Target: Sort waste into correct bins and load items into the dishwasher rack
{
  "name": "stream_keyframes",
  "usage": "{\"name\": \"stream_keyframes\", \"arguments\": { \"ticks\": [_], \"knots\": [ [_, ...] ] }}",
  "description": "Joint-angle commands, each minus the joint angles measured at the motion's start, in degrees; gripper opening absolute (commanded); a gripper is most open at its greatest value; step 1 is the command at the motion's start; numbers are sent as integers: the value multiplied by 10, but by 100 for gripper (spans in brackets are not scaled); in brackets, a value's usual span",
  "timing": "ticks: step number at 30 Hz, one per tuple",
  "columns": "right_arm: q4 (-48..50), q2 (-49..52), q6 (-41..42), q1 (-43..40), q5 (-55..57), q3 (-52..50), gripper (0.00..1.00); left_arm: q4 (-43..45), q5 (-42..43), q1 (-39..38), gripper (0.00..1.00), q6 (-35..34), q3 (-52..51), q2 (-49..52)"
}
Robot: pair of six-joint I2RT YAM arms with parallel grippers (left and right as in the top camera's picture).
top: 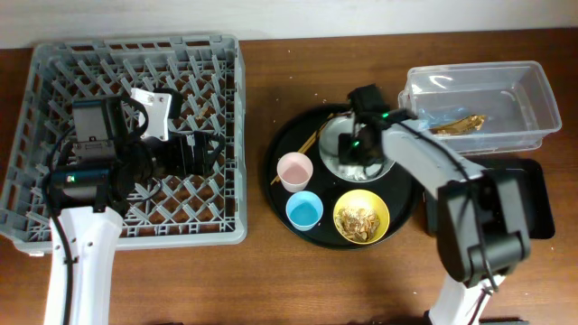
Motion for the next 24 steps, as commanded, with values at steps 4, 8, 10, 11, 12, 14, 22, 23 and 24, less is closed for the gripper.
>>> {"name": "stream_keyframes", "arguments": {
  "ticks": [4,8,10,11,12,14,22,23,24],
  "knots": [
    [57,-98,78,-138,1,66,4,1,8,2,100,5,13,2],
    [129,-77,77,-214,6,66,4,1,8,2,100,5,13,2],
    [150,-66,63,-235,16,66,32,1,8,2,100,4,13,2],
    [150,-66,42,-240,8,66,54,1,8,2,100,5,13,2],
    [144,-71,-8,-242,-19,66,72,1,8,2,100,5,13,2],
    [110,-105,-31,-239,-28,68,84,1,8,2,100,5,13,2],
    [-136,-266,-31,-185,-139,67,74,1,8,2,100,5,13,2],
    [-174,-271,-31,-165,-139,67,70,1,8,2,100,5,13,2],
    [-205,-271,-31,-142,-139,67,65,1,8,2,100,5,13,2]
  ]
}}
